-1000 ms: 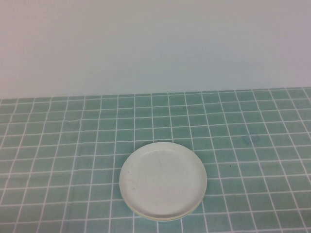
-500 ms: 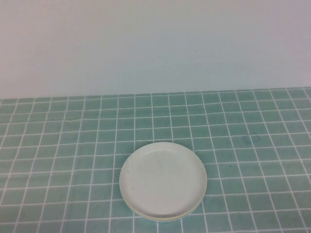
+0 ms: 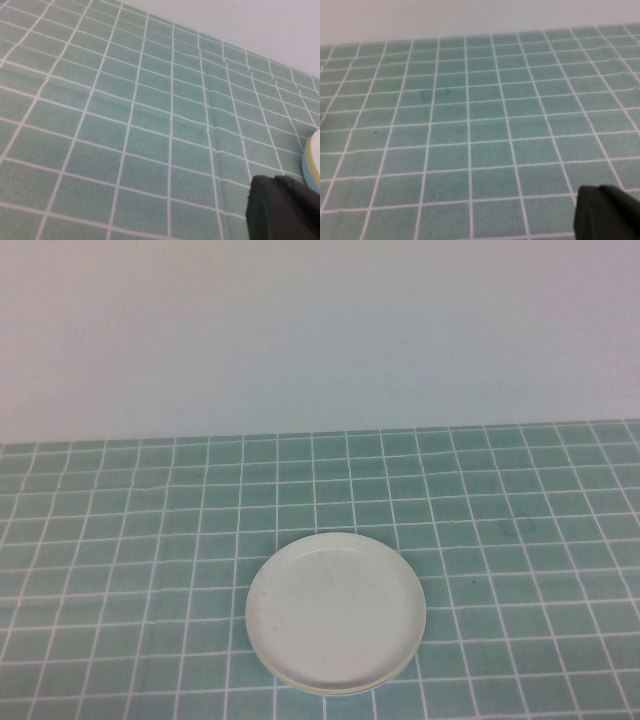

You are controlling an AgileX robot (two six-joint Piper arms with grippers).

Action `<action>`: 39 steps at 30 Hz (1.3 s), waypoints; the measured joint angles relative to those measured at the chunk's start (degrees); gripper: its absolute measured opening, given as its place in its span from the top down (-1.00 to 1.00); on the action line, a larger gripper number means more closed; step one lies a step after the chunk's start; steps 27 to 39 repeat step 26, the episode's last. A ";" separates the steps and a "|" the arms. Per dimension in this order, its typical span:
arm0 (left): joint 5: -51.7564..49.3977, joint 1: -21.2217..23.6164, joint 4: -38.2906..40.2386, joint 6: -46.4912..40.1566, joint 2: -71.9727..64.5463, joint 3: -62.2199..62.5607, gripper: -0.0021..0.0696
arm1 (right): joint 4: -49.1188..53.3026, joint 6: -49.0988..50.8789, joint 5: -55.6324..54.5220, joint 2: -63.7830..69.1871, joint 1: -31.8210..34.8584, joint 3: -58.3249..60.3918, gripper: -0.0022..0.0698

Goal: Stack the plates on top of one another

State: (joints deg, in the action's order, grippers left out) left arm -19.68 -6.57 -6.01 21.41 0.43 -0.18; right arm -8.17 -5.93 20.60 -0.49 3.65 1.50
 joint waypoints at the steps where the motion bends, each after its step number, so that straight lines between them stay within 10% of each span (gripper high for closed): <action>1: 0.00 0.00 0.00 0.00 0.00 0.00 0.95 | 0.39 0.00 0.09 0.00 -0.33 0.00 0.95; 39: 0.00 0.00 0.00 0.00 0.00 0.00 0.95 | 6.09 0.21 0.22 0.00 -0.70 0.00 0.95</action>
